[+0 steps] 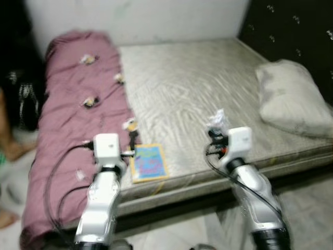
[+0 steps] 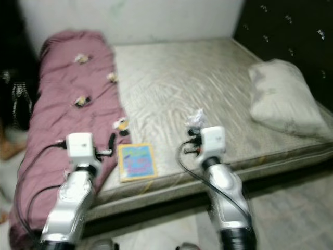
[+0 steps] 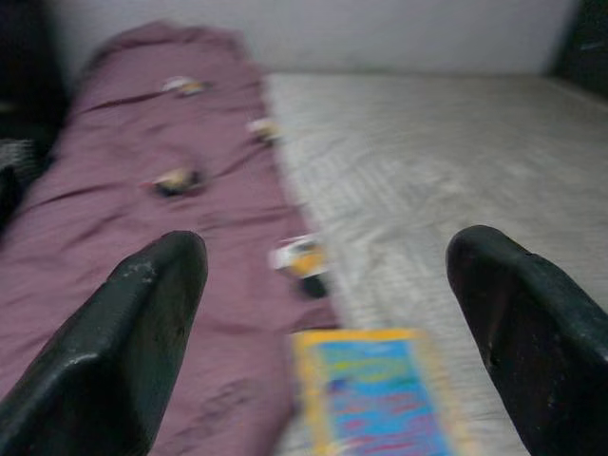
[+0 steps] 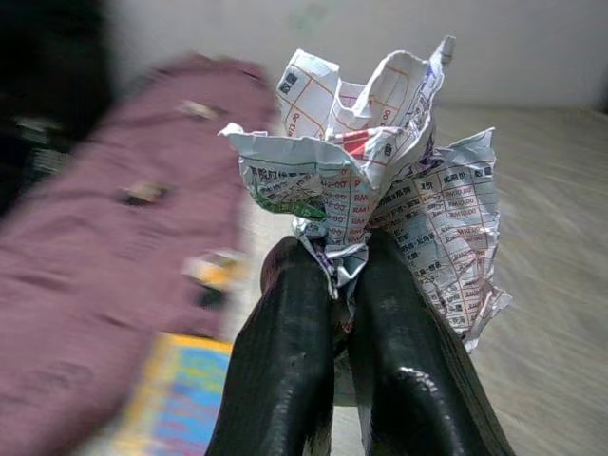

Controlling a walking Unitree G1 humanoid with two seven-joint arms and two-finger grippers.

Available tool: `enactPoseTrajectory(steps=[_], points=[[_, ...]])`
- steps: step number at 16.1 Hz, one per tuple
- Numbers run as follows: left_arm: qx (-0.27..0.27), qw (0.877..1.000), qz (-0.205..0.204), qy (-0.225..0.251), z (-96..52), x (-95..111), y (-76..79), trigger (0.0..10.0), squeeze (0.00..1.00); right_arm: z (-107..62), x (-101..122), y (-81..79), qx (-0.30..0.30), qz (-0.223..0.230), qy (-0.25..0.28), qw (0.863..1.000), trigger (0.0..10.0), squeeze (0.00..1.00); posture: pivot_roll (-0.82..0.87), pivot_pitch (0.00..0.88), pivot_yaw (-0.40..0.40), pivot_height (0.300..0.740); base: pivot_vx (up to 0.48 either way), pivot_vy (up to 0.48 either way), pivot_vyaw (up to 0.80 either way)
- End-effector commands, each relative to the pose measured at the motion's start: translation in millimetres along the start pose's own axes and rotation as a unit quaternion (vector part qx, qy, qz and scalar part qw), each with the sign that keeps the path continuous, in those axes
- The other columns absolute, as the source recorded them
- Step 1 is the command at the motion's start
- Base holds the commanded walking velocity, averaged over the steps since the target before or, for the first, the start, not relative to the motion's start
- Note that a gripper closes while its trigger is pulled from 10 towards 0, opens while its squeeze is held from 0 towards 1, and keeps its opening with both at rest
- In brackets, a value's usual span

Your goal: Clean up the room

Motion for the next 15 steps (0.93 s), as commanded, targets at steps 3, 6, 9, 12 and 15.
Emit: enactPoseTrajectory(steps=[3,6,9,12,15], points=[[-0.008,1.0,0.005,0.013,1.4,8,4.9,10.0,0.0,-1.2,5,4.2,-0.002,-0.007,0.007,1.0,10.0,0.0,0.0,0.027,-0.028,0.74,0.0,0.48,0.0],[-0.01,1.0,0.01,0.026,0.6,12,3.0,10.0,0.0,-1.3,4,4.8,-0.002,-0.009,0.006,1.0,10.0,0.0,0.0,0.028,-0.027,0.74,0.0,0.0,0.0],[-0.006,0.999,0.021,0.04,1.3,17,0.6,10.0,0.0,0.8,3,2.9,0.0,-0.009,0.004,1.0,10.0,0.0,0.01,0.026,-0.033,0.74,0.0,0.0,0.35],[-0.001,0.999,0.014,0.035,1.0,15,-1.5,10.0,0.0,2.6,2,-2.6,0.014,-0.027,0.003,1.0,10.0,0.0,0.02,0.024,-0.037,0.74,0.0,0.0,0.8],[-0.014,0.999,0.01,0.037,-0.2,16,2.2,10.0,0.0,3.2,2,-3.0,0.015,-0.027,0.003,1.0,10.0,0.0,0.02,0.022,-0.037,0.74,0.0,0.0,0.8]])
Point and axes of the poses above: a point about 5 cm out from each wrist's last joint towards the gripper, its own z axis pointing out of the wrist towards the gripper, its own x axis along the axis of the wrist's last joint, y = z × x, the point moved 6 cm from there along z, pointing out of the wrist towards the gripper, and after that the axes turned 14 degrees about z, right-handed, at the moved point
